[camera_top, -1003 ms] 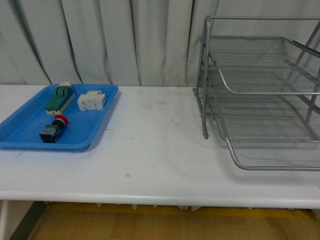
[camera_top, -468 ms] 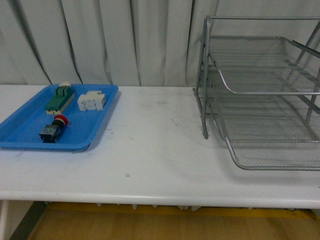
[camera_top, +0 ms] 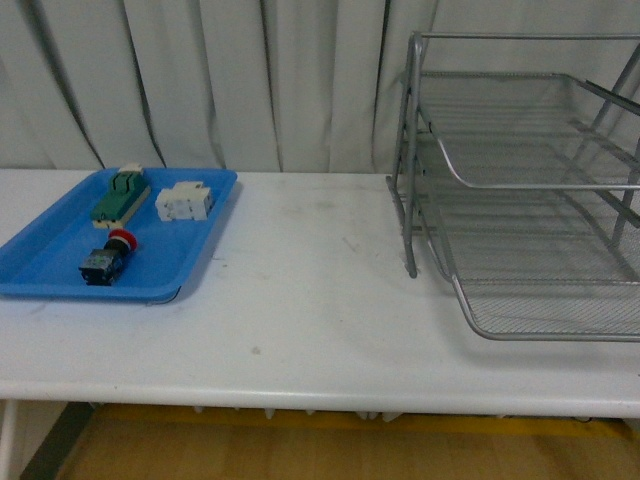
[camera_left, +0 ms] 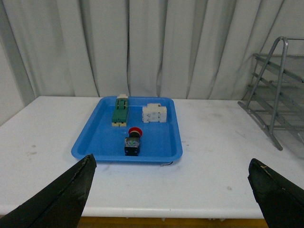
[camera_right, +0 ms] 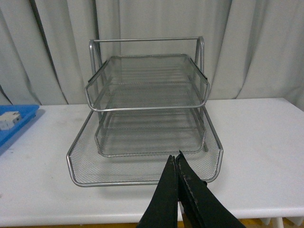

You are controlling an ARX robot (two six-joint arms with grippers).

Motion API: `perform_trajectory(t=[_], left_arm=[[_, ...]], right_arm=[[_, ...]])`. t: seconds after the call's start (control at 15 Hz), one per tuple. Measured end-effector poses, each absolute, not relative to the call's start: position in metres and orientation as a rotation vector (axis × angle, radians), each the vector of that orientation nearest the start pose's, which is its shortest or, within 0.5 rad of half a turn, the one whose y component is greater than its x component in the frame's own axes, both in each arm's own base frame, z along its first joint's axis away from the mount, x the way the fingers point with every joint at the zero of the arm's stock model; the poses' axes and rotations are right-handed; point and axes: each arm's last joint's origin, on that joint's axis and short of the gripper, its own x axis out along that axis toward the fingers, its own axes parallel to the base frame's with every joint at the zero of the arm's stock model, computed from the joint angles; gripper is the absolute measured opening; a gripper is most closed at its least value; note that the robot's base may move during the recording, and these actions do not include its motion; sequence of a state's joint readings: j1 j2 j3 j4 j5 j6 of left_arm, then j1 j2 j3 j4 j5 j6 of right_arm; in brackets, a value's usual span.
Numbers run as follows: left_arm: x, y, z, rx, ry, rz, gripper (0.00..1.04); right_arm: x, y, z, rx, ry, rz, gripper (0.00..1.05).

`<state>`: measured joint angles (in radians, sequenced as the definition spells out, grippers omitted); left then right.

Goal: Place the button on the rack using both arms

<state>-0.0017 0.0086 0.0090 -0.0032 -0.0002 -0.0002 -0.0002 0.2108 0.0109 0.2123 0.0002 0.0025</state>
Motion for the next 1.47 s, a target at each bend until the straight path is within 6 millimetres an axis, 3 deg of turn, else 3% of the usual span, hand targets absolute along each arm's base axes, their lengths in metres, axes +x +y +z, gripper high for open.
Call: perform_trajectory(t=[0.33, 0.47, 0.6, 1.0, 1.14, 1.34, 1.47], left_arm=[[0.098, 0.000, 0.166, 0.000, 0.003, -0.002, 0.98], [0.098, 0.000, 0.166, 0.000, 0.002, -0.002, 0.98], [0.098, 0.000, 0.166, 0.000, 0.003, -0.002, 0.98], [0.098, 0.000, 0.166, 0.000, 0.003, -0.002, 0.98], [0.098, 0.000, 0.166, 0.000, 0.003, -0.002, 0.98], [0.105, 0.002, 0.176, -0.161, 0.415, 0.205, 0.98], [0.127, 0.016, 0.189, -0.246, 0.346, 0.260, 0.98]], right_arm=[[0.108, 0.000, 0.170, 0.002, -0.012, 0.000, 0.02], [0.097, 0.000, 0.167, 0.002, -0.004, 0.000, 0.02], [0.097, 0.000, 0.167, 0.002, -0.004, 0.000, 0.32], [0.097, 0.000, 0.167, 0.002, -0.004, 0.000, 0.99], [0.097, 0.000, 0.167, 0.002, -0.004, 0.000, 0.97], [0.097, 0.000, 0.167, 0.002, -0.005, 0.000, 0.98], [0.097, 0.000, 0.167, 0.002, -0.004, 0.000, 0.98]])
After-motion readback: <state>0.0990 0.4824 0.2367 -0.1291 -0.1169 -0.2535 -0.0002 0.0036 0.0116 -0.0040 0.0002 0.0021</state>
